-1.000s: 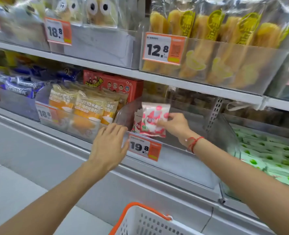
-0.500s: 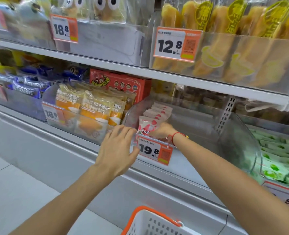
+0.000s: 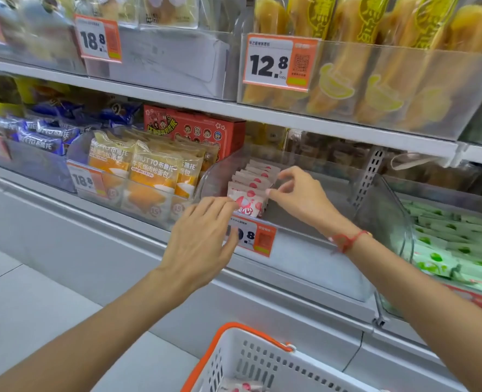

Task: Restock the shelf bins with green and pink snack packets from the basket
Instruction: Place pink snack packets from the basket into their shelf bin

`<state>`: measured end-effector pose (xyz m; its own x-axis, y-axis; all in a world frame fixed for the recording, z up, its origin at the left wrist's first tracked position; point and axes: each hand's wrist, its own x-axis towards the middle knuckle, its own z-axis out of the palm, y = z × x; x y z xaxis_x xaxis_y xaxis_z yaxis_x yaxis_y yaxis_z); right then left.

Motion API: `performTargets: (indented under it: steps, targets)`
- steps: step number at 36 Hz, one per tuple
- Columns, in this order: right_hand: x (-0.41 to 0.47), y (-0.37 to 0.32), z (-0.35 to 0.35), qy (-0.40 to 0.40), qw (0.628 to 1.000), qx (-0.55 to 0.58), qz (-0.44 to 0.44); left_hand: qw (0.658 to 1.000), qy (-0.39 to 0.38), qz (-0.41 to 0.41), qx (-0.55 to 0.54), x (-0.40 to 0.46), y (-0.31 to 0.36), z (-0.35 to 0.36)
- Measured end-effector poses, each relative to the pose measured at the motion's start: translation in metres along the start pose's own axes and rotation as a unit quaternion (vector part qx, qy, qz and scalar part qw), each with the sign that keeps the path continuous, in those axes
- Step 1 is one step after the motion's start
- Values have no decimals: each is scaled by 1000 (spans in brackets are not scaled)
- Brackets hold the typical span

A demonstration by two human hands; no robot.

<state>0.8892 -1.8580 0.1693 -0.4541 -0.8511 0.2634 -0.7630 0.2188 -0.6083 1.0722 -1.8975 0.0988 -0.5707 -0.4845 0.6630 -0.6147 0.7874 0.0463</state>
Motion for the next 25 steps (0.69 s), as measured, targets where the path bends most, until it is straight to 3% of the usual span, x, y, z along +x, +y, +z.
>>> performTargets:
  steps: [4, 7, 12, 17, 20, 25]
  targets:
    - [-58, 15, -10, 46, 994, 41, -94, 999, -38, 23, -18, -19, 24, -3]
    - [-95, 42, 1, 18, 995, 41, -86, 988, -144, -5, -54, -40, 44, 0]
    - [-141, 103, 32, -135, 987, 84, 10, 936, -324, -96, -94, -76, 75, 31]
    - [-181, 157, 73, -305, 948, 52, 81, 878, -451, -128, -96, -128, 95, 71]
    - [-206, 183, 105, -362, 927, -23, 99, 840, -533, -83, -56, -164, 102, 89]
    - [-262, 203, 151, -476, 875, -46, 76, 738, -663, 109, 64, -223, 104, 98]
